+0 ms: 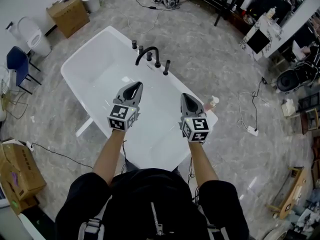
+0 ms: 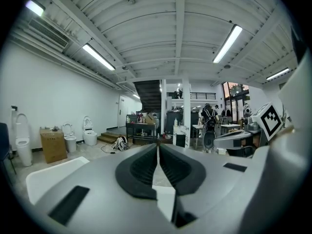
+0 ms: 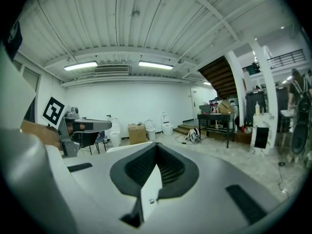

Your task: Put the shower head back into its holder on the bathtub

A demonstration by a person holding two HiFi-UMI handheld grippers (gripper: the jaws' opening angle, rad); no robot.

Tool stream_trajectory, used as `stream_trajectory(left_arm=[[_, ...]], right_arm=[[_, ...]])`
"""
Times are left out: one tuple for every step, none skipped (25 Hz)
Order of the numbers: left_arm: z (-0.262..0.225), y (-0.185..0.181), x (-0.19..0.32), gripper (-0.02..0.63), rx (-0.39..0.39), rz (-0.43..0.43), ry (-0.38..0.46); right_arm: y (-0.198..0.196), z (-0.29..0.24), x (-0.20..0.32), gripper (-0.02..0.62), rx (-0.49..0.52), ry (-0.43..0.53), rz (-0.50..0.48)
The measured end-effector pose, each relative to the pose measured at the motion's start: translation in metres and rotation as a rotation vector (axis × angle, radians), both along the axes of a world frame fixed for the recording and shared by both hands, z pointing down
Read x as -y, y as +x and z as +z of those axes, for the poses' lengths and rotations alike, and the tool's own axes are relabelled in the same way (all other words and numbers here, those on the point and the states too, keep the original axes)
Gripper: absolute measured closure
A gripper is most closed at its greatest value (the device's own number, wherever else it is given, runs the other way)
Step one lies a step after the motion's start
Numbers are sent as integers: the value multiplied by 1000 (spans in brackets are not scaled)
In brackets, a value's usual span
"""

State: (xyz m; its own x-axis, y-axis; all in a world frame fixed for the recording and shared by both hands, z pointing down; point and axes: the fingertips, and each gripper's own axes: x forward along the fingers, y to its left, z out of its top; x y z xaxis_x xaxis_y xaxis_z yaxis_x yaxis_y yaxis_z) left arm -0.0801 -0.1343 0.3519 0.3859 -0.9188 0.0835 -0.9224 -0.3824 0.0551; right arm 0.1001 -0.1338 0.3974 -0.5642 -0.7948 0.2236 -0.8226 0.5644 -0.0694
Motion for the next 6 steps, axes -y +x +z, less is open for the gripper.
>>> stream_trajectory(left_arm=[[0, 0, -1, 572, -4, 5, 2], [0, 0, -3, 571, -8, 13, 6], [-1, 1, -4, 572, -9, 22, 10], [-1, 1, -5, 571, -5, 31, 13], [-1, 2, -7, 572, 0, 38, 15], [-1, 3, -8, 572, 6, 45, 16]], right_arm=[[0, 1, 0, 588, -3, 0, -1], [0, 1, 0, 588, -5, 0, -4], [-1, 0, -1, 588, -7, 1, -7], [-1, 0, -1, 588, -9, 2, -9], [-1, -1, -2, 588, -11, 4, -12], [-2, -1, -2, 588, -13, 5, -14]])
